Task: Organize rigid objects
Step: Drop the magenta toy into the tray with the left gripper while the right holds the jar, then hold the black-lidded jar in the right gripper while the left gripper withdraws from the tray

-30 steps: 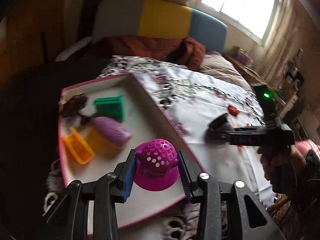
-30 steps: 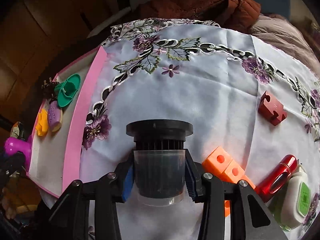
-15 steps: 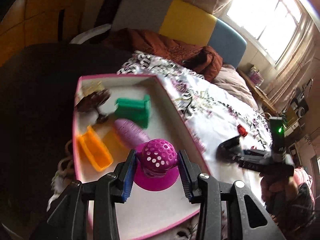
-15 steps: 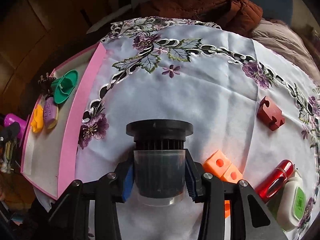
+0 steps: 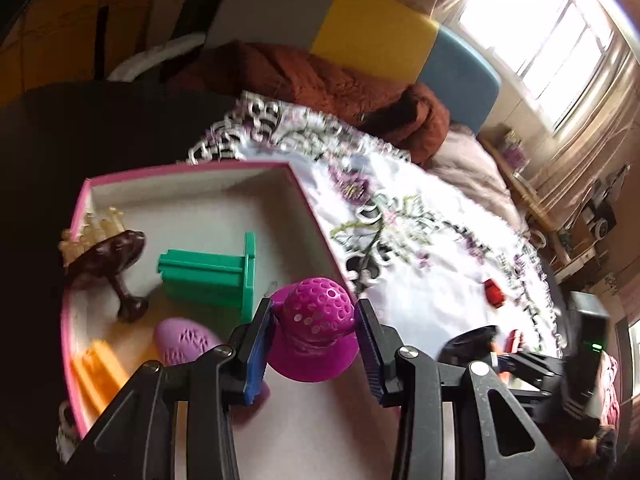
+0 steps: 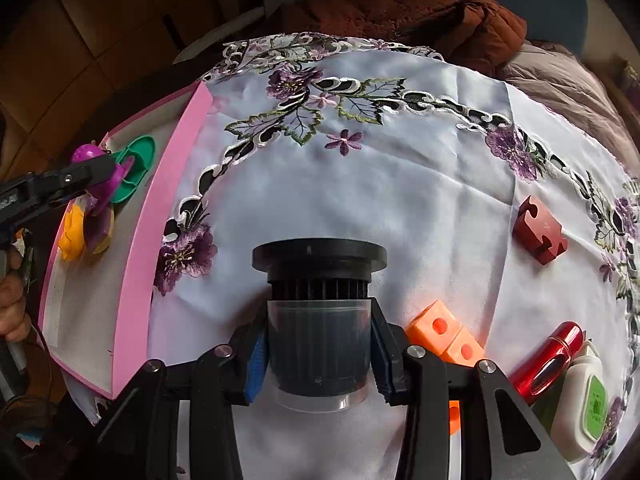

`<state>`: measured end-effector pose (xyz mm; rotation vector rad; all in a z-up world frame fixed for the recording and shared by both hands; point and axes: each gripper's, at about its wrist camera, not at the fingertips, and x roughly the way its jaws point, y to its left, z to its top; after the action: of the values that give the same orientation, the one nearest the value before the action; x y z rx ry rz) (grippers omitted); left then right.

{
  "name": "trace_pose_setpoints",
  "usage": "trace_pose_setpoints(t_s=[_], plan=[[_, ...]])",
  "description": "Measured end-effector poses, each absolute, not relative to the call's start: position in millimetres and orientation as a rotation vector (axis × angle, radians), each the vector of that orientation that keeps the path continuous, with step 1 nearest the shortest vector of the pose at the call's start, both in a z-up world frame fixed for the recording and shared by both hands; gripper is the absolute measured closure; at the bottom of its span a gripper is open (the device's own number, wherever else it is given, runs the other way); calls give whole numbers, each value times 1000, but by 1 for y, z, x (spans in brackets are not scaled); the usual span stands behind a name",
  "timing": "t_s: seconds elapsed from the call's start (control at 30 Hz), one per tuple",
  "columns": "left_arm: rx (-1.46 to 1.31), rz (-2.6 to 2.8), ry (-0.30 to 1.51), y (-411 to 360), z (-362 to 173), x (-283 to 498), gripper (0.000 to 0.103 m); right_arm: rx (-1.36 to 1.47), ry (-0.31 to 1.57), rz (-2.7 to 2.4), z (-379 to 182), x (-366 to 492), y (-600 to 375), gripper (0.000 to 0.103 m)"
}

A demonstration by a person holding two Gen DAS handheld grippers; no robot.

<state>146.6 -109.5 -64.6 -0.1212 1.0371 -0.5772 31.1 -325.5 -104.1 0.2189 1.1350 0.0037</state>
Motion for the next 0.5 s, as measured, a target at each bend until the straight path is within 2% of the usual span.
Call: trace_pose_setpoints(t_s=[0.4,0.5], plan=[[13,-510,1024,-132,-80,174,62,207,1134,6,-105,32,-325,59],[10,-513,1029,-129,-79,173,56,205,1135,4,-105,32,-325,59]])
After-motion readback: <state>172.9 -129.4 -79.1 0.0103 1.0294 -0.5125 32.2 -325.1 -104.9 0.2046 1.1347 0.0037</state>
